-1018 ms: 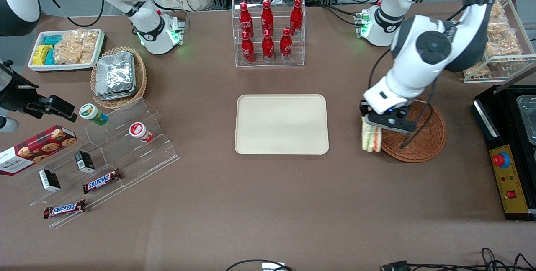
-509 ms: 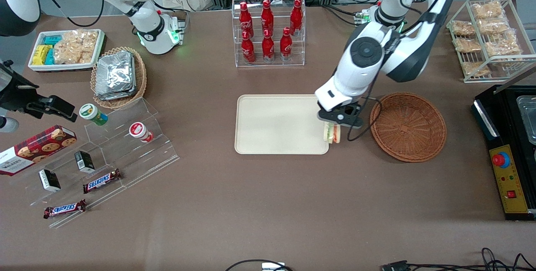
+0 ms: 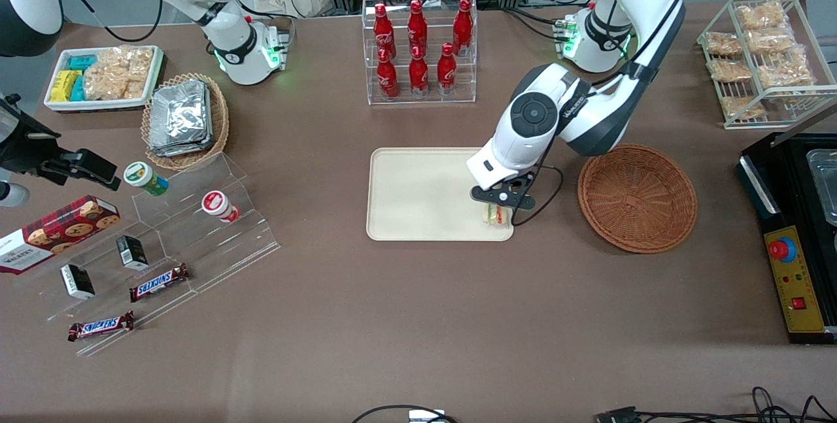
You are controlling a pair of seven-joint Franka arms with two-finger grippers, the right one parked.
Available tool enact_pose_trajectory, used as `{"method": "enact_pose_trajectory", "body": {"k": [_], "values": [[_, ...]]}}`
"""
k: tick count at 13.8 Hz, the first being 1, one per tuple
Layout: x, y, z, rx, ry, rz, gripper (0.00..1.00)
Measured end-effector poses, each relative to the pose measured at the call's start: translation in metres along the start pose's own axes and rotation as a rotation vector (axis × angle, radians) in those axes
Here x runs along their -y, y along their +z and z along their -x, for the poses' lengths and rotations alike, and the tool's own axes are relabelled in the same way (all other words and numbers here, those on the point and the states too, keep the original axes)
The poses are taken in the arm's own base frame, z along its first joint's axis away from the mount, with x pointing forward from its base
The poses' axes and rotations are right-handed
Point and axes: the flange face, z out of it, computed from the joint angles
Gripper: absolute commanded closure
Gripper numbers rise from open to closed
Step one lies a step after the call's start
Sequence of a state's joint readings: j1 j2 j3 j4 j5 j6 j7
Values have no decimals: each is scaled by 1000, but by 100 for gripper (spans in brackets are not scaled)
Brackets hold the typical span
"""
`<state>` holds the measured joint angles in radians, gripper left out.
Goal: Place sandwich from basket to tray
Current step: 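Lift the sandwich out of the basket and carry it to the tray, then lower the sandwich onto the cream tray and open the left gripper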
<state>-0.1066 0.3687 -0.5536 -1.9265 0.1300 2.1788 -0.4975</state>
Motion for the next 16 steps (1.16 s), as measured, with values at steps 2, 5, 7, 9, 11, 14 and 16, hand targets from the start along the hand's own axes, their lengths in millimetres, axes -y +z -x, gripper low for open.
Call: {"method": "enact_pose_trajectory", "body": {"k": [2, 5, 7, 9, 11, 14, 16], "values": [[-15, 15, 3, -1, -19, 0, 83], [-20, 40, 4, 5, -26, -35, 83], [-24, 54, 6, 16, -11, -42, 84], [-26, 64, 9, 22, 6, -53, 85], [-27, 75, 15, 27, 30, -73, 87], [-31, 85, 25, 38, 57, -93, 85], [-35, 90, 30, 44, 73, -102, 82]]}}
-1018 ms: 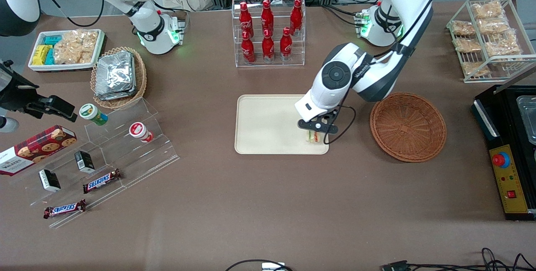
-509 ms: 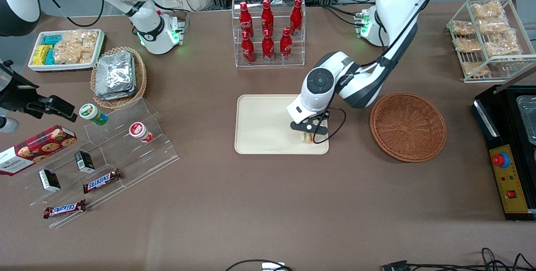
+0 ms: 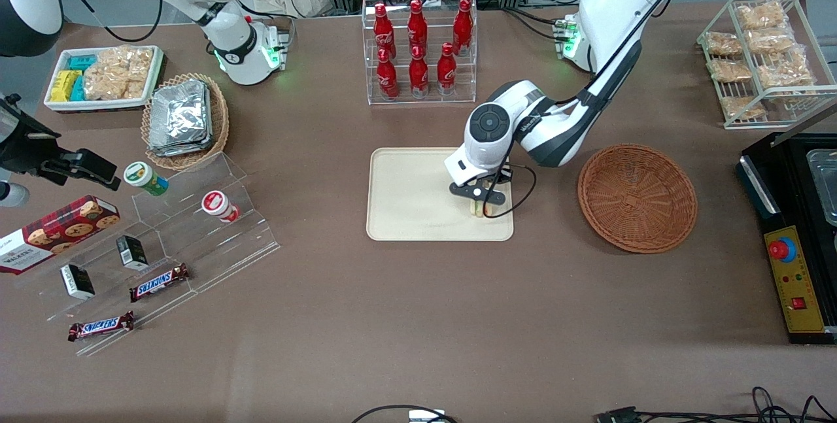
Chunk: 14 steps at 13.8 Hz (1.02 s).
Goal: Place sandwich from basket to tray
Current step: 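Lower the sandwich onto the cream tray and open the left gripper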
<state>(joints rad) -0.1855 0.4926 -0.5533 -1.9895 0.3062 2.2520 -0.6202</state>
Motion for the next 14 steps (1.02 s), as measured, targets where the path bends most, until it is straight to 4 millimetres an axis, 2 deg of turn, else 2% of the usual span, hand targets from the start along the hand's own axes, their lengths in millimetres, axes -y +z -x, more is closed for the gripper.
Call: {"method": "enact_pose_trajectory", "body": {"k": [4, 6, 7, 8, 9, 11, 13, 14], "values": [[-8, 10, 4, 3, -15, -13, 79], [-10, 13, 5, 4, -27, -9, 71], [-10, 14, 5, 6, -33, -9, 57], [-10, 15, 5, 7, -35, -9, 55], [-10, 16, 5, 8, -36, -9, 43], [-10, 16, 5, 9, -36, -9, 31], [-10, 16, 5, 9, -35, -9, 8], [-10, 16, 5, 9, -35, -10, 0]]}}
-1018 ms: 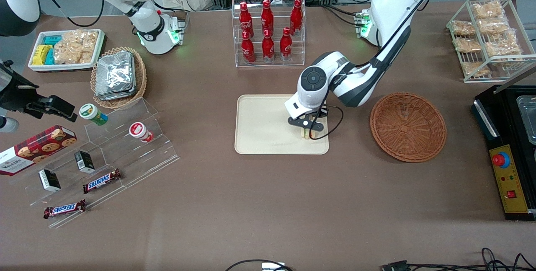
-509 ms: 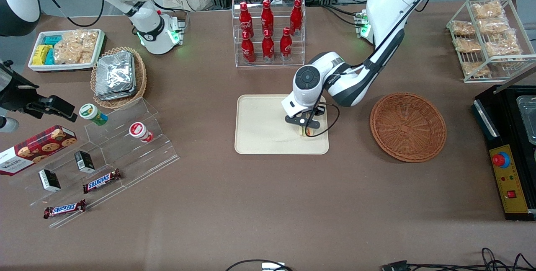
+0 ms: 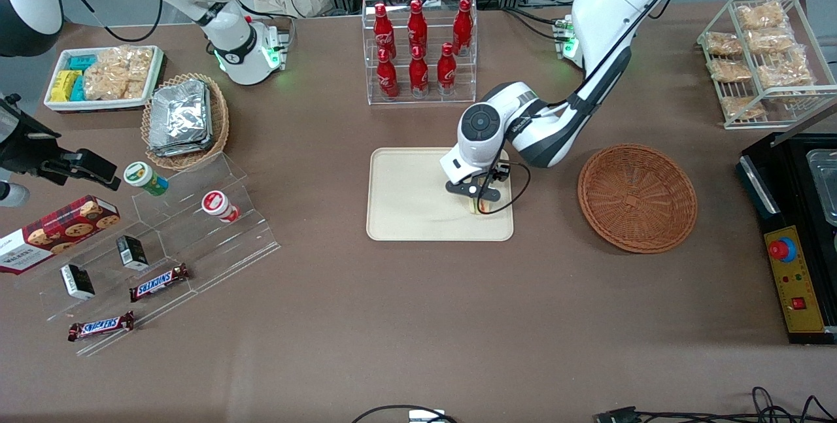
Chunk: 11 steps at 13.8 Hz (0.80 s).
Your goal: Place sandwich from basket to tray
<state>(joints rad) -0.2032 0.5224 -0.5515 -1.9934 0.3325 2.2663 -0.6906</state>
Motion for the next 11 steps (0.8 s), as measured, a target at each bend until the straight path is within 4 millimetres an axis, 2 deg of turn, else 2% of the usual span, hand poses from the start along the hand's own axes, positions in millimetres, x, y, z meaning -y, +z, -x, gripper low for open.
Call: {"method": "enact_pose_trajectory", "body": {"k": [4, 6, 8, 11], "values": [[3, -1, -2, -9, 6, -12, 0], [12, -9, -11, -14, -17, -19, 0], [37, -31, -33, -36, -81, -17, 0], [98, -78, -68, -61, -200, -32, 0]]}}
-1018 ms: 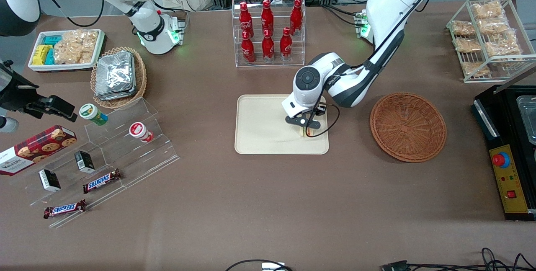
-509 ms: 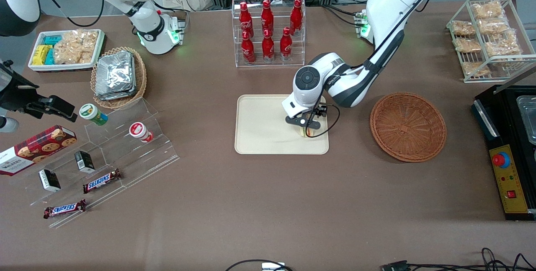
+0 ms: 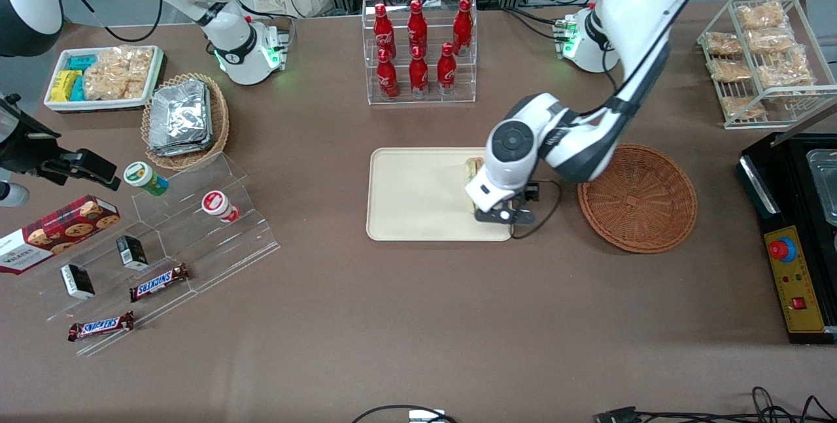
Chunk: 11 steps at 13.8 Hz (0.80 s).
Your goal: Place sandwich from basket to tray
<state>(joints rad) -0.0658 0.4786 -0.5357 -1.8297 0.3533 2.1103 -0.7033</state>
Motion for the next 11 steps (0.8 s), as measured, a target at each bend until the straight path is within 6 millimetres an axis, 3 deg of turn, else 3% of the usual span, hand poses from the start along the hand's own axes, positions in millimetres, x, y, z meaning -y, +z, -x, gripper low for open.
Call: {"method": "enact_pose_trajectory", "body": {"k": [3, 6, 8, 11], "values": [[65, -45, -37, -62, -122, 10, 0], [119, -76, -58, -94, -218, 8, 0], [141, -88, -67, -92, -257, 1, 0], [150, -103, -70, -74, -271, -17, 0]]}}
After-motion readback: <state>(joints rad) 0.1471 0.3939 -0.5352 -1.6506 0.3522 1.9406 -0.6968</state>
